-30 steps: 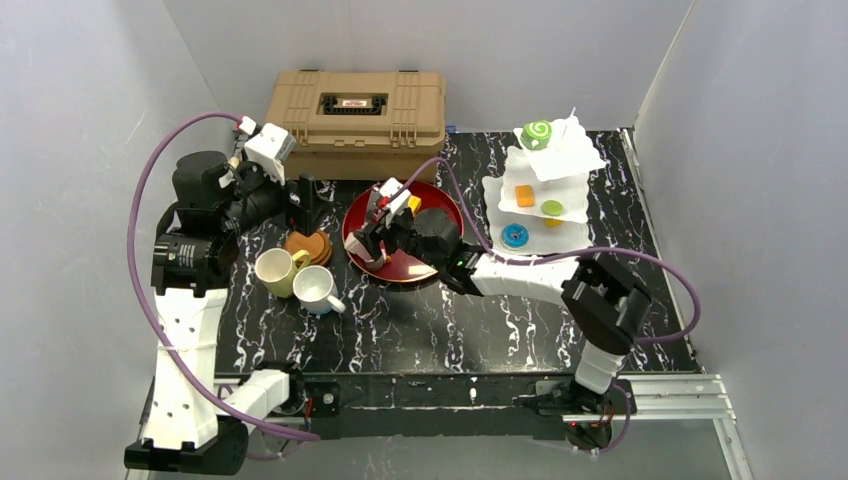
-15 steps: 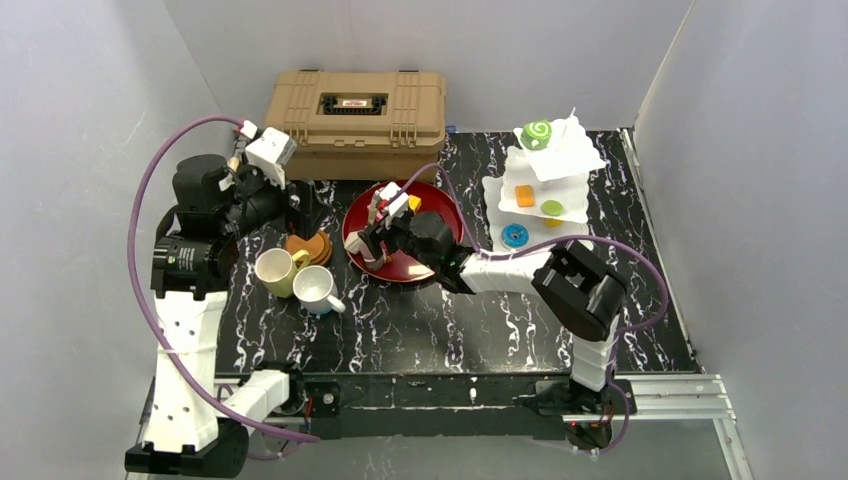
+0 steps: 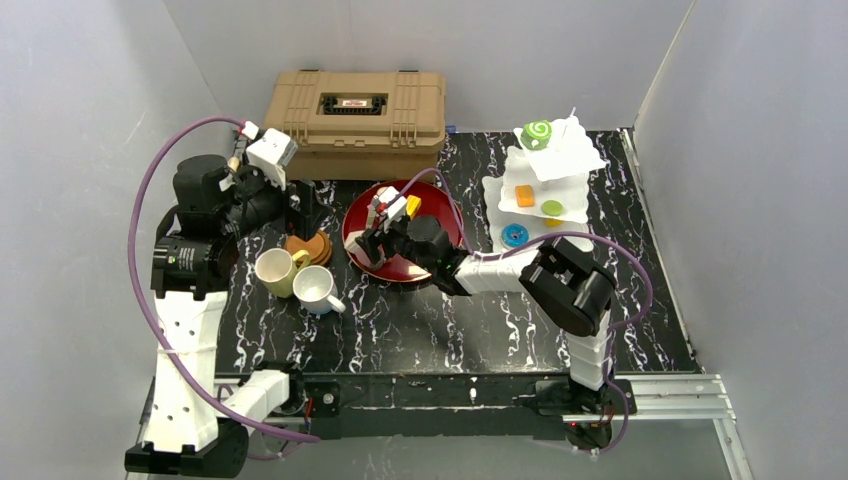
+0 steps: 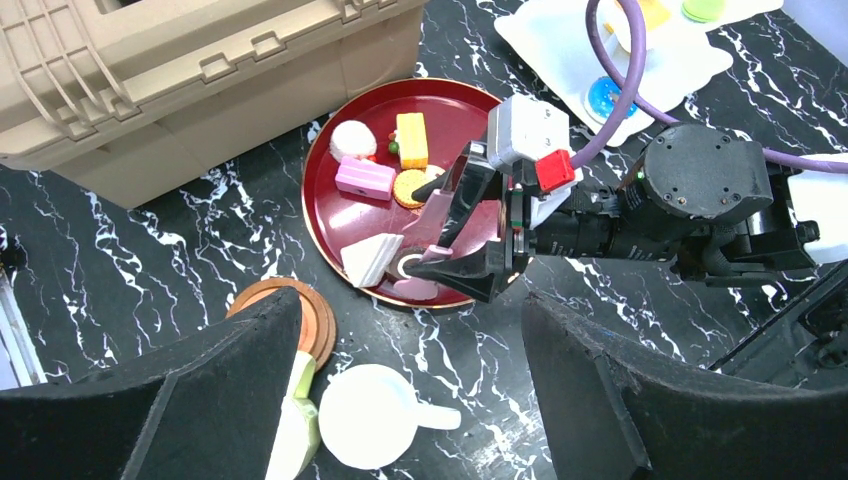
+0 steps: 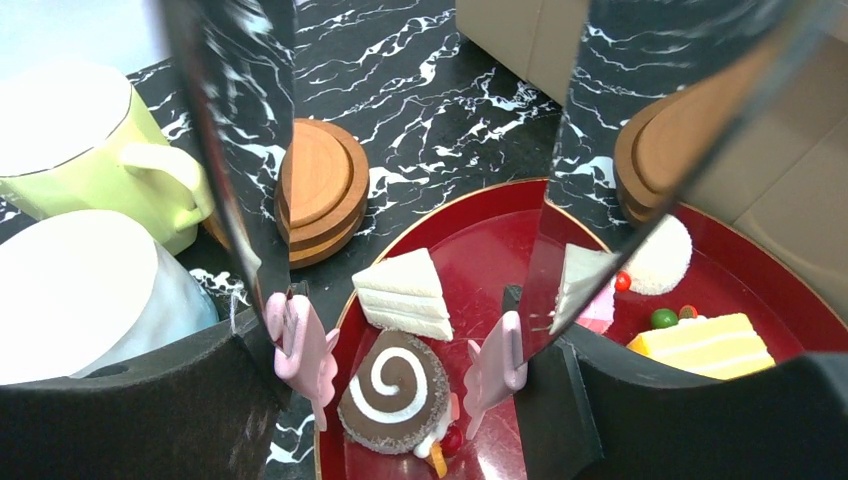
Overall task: Serve the afternoon tea
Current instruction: Pick up the desert from the tray.
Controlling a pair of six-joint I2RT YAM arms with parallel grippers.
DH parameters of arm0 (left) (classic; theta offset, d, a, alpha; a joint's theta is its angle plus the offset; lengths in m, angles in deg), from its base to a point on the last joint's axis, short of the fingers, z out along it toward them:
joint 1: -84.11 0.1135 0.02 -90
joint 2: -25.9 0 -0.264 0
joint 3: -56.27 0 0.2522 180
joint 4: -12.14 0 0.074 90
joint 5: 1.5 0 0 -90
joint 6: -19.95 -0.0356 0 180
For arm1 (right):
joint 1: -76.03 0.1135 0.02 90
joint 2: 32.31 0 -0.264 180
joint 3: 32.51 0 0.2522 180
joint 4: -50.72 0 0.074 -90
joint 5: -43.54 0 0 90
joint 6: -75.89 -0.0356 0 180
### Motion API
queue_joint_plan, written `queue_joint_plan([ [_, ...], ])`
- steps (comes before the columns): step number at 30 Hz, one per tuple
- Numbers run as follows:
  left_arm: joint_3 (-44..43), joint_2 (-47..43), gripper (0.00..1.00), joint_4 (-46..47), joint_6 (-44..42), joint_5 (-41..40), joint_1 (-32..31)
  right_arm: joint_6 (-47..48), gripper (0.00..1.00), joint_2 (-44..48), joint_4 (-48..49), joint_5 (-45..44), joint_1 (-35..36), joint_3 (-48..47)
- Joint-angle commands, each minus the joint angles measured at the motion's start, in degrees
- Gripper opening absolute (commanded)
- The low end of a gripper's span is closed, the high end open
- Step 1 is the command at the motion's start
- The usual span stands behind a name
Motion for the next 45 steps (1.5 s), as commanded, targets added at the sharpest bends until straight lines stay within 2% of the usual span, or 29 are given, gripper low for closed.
queue_joint_plan([
  [1, 0.4, -0.5, 0.78, -0.6, -0.7, 0.8, 0.3, -1.2, 0.78, -0.7, 5.4, 0.3, 0.1, -0.6],
  [13, 0.5, -0.4, 0.78, -0.8, -1.0, 0.4, 0.4, -1.4, 0.76, -2.5, 4.8, 0.1, 0.0, -0.3],
  [22, 0.4, -0.6, 0.78, -0.9, -1.1, 0.4, 0.4, 0.4, 0.64, -2.2, 3.9, -0.7, 0.0, 0.4],
  [26, 0.3, -0.6, 0.78, -0.8, -1.1, 0.5, 0.4, 1.5, 0.54, 0.5, 3.0, -0.8, 0.1, 0.2],
  [29, 0.2, -0.5, 0.78, -0.8, -1.0, 0.6, 0.4, 4.3, 0.52, 3.3, 0.5, -1.1, 0.0, -0.7],
  [35, 0.1, -0.5, 0.78, -0.8, -1.0, 0.7, 0.4, 9.0, 0.51, 12.1, -9.1, -3.6, -0.3, -3.0],
  [41, 0.6, -0.6, 0.78, -0.9, -1.0, 0.6, 0.4, 13.6, 0.50, 25.2, -26.3, -9.5, -1.2, -8.1],
  [45, 1.4, -0.7, 0.78, -0.6, -1.0, 0.8, 0.4, 13.5, 0.50, 31.8, -33.3, -11.5, -4.6, -9.2],
])
